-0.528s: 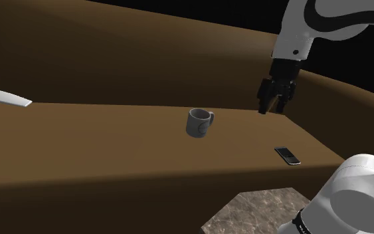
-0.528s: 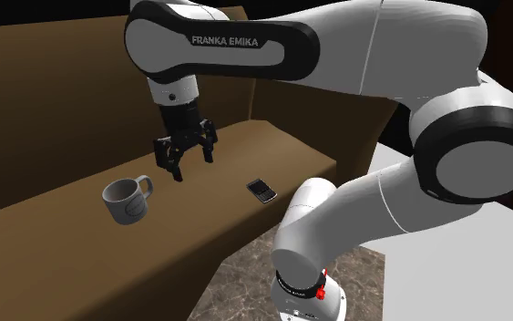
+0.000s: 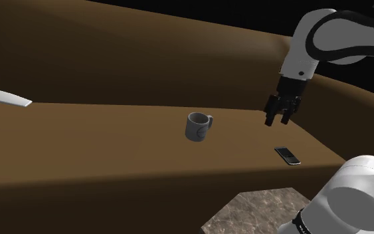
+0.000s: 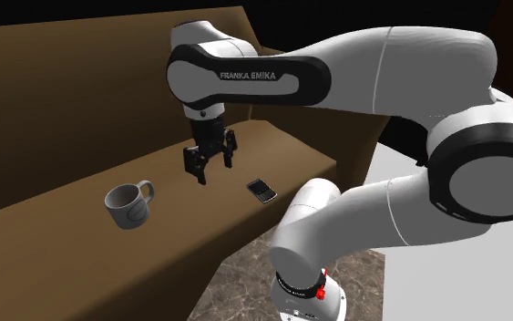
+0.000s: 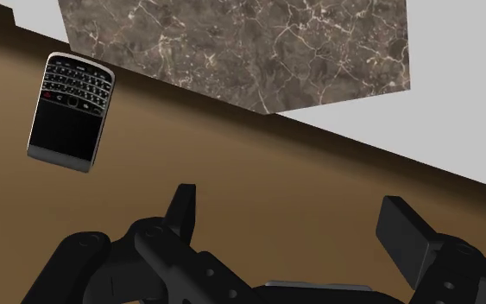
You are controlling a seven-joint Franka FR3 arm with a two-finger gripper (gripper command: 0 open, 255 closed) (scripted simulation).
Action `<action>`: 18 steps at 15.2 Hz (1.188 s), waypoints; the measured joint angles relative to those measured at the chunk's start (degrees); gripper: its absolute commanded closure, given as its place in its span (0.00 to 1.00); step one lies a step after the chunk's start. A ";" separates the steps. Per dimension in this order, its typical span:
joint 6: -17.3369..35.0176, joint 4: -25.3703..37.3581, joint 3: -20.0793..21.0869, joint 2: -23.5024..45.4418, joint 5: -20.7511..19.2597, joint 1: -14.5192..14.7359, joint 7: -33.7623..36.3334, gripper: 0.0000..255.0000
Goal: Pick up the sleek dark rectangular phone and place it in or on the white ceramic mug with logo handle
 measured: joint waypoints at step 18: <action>27.59 -19.14 -20.24 1.04 -20.71 -16.26 -14.00 0.00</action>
